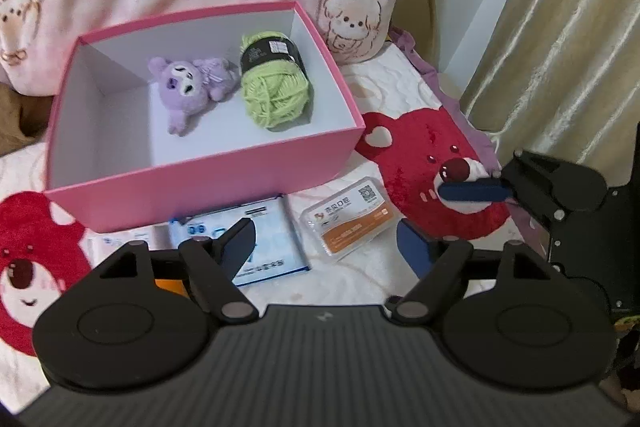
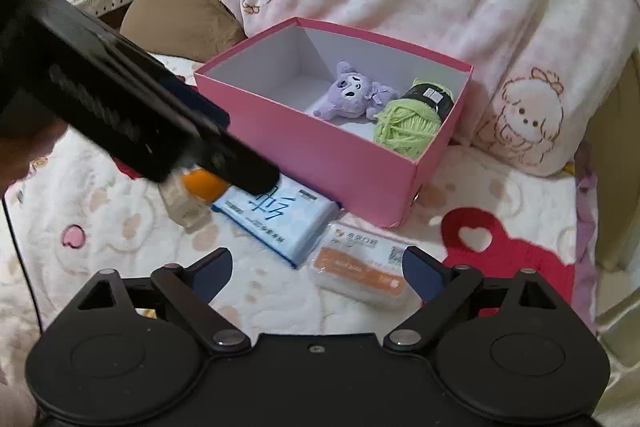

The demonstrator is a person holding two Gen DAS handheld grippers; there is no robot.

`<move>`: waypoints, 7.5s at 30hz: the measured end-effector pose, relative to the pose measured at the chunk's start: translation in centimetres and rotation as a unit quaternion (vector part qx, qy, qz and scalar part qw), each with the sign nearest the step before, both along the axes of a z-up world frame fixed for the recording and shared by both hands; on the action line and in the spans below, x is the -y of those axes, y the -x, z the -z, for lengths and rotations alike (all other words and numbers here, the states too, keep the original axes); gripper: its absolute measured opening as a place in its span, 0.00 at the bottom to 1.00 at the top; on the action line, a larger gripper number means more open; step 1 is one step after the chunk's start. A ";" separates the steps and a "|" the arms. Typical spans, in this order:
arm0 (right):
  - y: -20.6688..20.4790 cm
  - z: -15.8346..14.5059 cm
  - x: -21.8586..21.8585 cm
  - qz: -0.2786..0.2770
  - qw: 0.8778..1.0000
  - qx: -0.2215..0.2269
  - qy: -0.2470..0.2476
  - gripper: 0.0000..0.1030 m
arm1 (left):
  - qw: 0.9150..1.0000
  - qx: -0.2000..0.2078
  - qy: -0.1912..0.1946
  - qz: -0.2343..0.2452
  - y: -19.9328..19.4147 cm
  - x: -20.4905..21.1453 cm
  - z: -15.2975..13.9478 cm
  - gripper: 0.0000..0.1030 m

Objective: Organize objects
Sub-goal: 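Move the left tool down to the clear dental-floss box, then close the left gripper on the clear dental-floss box, then carry the floss box with the left gripper into the pink box, then open the left gripper to release the floss box beside the doll, then move the left tool down to the gold-capped foundation bottle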

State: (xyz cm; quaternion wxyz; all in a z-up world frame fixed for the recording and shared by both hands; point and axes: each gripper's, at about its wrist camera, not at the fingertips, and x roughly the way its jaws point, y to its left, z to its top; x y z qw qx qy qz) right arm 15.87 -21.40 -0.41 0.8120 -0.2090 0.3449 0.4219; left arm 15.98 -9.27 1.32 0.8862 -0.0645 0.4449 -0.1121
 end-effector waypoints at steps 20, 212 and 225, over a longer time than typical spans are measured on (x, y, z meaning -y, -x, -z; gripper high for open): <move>-2.5 10.3 1.4 0.069 0.997 0.039 -0.009 0.91 | 0.996 -0.032 0.074 -0.049 -4.3 0.8 9.8 0.83; 3.5 -4.2 -8.7 -0.061 0.991 -0.115 -0.030 0.53 | 0.995 -0.079 0.031 -0.050 5.2 -14.3 0.3 0.62; 4.9 3.9 -14.1 -0.167 0.984 -0.055 0.013 0.53 | 0.987 -0.074 0.097 -0.107 6.3 -16.1 7.8 0.62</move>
